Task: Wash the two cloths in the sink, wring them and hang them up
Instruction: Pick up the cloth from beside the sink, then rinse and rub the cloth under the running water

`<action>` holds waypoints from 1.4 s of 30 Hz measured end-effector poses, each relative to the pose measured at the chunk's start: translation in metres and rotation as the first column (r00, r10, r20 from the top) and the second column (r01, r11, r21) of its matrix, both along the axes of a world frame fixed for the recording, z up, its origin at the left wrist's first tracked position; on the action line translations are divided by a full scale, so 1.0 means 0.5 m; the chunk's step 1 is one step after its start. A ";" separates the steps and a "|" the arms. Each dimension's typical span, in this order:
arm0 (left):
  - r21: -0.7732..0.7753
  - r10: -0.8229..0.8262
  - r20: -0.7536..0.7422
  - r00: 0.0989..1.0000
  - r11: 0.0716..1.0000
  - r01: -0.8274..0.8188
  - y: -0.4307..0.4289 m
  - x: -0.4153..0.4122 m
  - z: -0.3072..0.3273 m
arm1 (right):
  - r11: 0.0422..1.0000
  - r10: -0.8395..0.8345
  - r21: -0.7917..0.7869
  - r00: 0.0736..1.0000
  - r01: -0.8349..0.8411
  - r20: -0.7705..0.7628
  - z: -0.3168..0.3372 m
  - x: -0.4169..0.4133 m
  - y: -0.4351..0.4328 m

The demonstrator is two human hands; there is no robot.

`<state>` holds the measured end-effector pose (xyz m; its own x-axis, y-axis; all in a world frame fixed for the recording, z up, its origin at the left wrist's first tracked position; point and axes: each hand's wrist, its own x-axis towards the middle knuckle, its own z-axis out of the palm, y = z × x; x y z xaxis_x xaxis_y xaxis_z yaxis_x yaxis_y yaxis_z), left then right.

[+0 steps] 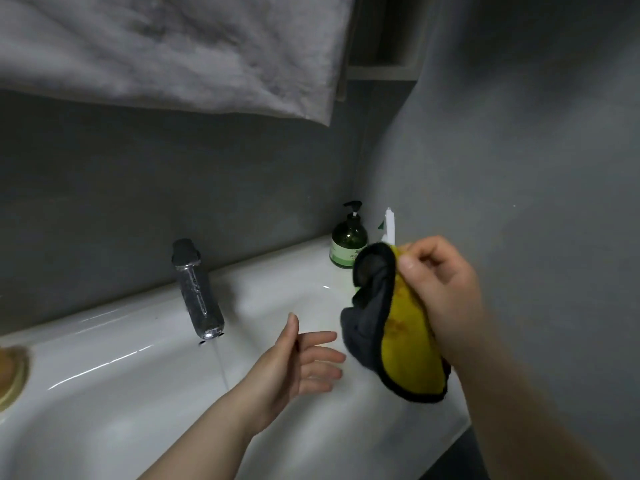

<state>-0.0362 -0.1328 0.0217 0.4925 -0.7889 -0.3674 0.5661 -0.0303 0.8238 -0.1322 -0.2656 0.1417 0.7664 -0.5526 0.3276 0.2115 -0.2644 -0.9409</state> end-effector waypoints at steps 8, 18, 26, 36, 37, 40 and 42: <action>-0.060 0.144 -0.026 0.989 0.987 -0.146 0.099 0.029 -0.047 | 0.810 0.513 -0.017 0.722 -0.587 -0.465 -0.203 0.040 0.149; 0.252 0.215 0.197 0.957 0.932 -0.261 0.189 0.062 -0.069 | 0.866 0.461 0.468 0.640 -0.175 -0.615 -0.337 0.144 0.092; 0.289 0.118 0.318 0.941 0.933 -0.215 0.233 0.089 -0.054 | 0.770 0.618 0.369 0.463 -0.520 -0.636 -0.359 0.243 0.156; 0.280 0.564 0.387 0.730 0.682 -0.676 0.290 0.149 -0.074 | 0.796 0.508 0.201 0.449 -0.571 -0.735 -0.367 0.304 0.090; 0.256 0.575 0.336 0.746 0.707 -0.660 0.288 0.153 -0.073 | 0.757 0.518 0.211 0.371 -0.618 -0.771 -0.371 0.303 0.094; 0.182 0.483 0.231 0.845 0.831 -0.525 0.274 0.159 -0.071 | 0.695 0.520 0.251 0.230 -0.674 -0.822 -0.377 0.299 0.112; 0.174 0.383 0.203 0.901 0.892 -0.418 0.261 0.157 -0.070 | 0.724 0.552 0.240 0.335 -0.647 -0.764 -0.383 0.305 0.124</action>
<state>0.0425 -0.0023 -0.0134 0.8158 -0.4263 -0.3909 0.4282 -0.0091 0.9036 0.0202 -0.2037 -0.0496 0.8384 0.1584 -0.5216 -0.4032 -0.4637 -0.7889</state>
